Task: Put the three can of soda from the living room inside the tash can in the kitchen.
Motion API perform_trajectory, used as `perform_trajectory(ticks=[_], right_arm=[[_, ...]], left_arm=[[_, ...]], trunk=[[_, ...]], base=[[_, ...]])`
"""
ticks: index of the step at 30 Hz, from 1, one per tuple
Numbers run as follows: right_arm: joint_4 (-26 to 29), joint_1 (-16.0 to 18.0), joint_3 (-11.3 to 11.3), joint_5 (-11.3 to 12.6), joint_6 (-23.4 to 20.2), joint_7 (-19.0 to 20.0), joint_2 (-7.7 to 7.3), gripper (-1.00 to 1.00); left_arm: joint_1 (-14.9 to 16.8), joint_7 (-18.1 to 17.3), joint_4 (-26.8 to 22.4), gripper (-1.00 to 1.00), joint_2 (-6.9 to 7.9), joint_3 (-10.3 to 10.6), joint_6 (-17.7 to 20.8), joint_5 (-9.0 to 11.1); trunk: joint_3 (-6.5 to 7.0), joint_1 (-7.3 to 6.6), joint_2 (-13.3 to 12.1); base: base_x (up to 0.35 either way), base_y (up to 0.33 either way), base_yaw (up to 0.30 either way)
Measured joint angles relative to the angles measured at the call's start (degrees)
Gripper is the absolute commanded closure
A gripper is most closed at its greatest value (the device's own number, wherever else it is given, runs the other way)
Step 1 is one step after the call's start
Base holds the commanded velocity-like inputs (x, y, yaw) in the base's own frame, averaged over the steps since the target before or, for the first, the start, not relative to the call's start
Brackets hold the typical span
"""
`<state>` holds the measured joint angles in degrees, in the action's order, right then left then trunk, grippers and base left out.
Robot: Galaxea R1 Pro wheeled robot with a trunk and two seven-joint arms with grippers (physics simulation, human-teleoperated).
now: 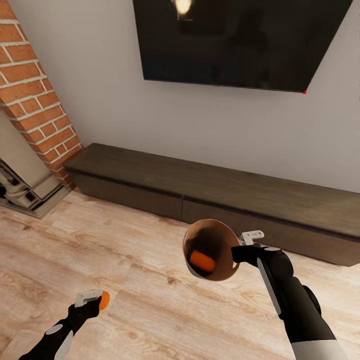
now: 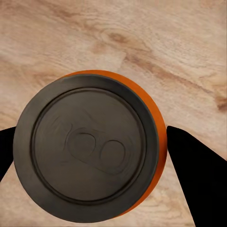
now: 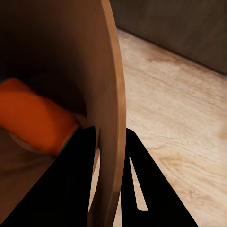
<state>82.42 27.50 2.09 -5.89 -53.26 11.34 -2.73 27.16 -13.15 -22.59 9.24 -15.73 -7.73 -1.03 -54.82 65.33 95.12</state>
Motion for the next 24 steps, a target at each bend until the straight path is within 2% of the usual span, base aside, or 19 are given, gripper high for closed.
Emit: perform_trajectory(ticks=[24], right_arm=[[0.00, 0.00, 0.00, 0.10, -0.01, 0.01, 0.00, 1.00]], left_arm=[[0.00, 0.00, 0.00, 1.00, -0.01, 0.00, 0.00, 0.00]], trunk=[[4.53, -5.27, -9.62]], base=[[0.000, 0.000, 0.000]])
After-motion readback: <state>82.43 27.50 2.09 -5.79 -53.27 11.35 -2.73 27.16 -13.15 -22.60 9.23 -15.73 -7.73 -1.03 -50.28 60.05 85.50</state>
